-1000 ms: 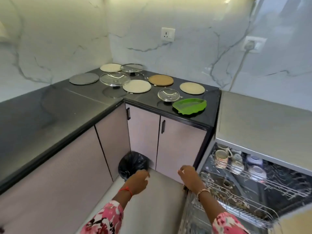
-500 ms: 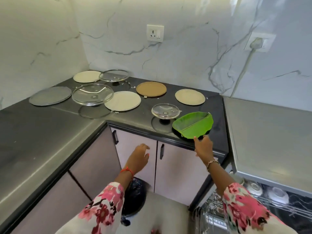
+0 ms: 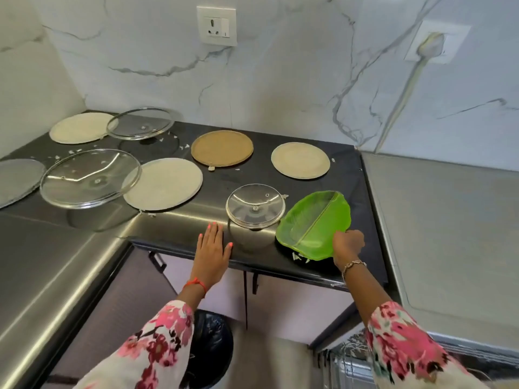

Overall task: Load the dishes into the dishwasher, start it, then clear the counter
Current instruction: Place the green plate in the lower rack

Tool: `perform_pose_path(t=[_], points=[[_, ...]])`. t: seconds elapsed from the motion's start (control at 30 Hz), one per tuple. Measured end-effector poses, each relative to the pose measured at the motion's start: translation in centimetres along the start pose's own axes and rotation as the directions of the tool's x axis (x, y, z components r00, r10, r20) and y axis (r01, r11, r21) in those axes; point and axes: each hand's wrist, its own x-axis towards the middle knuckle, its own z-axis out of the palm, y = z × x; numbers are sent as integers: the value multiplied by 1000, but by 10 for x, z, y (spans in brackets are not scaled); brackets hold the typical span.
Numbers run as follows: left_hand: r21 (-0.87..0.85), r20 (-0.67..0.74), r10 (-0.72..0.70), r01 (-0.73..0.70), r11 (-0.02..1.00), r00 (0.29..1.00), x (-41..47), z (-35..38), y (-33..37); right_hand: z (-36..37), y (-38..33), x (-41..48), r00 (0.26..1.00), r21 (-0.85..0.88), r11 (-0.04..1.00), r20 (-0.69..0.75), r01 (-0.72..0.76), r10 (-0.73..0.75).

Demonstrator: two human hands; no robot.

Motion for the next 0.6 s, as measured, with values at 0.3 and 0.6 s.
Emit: perform_pose_path(t=[0.3,0.6], points=[[18,-40,-8,9,1000,999,-4,11,-2,-1,-5,8,998,108,993,-21,56,-54],[-23,42,-68,69,997,997,-33,6,8,-32,17,-9,1000,323,946,16,-16,11]])
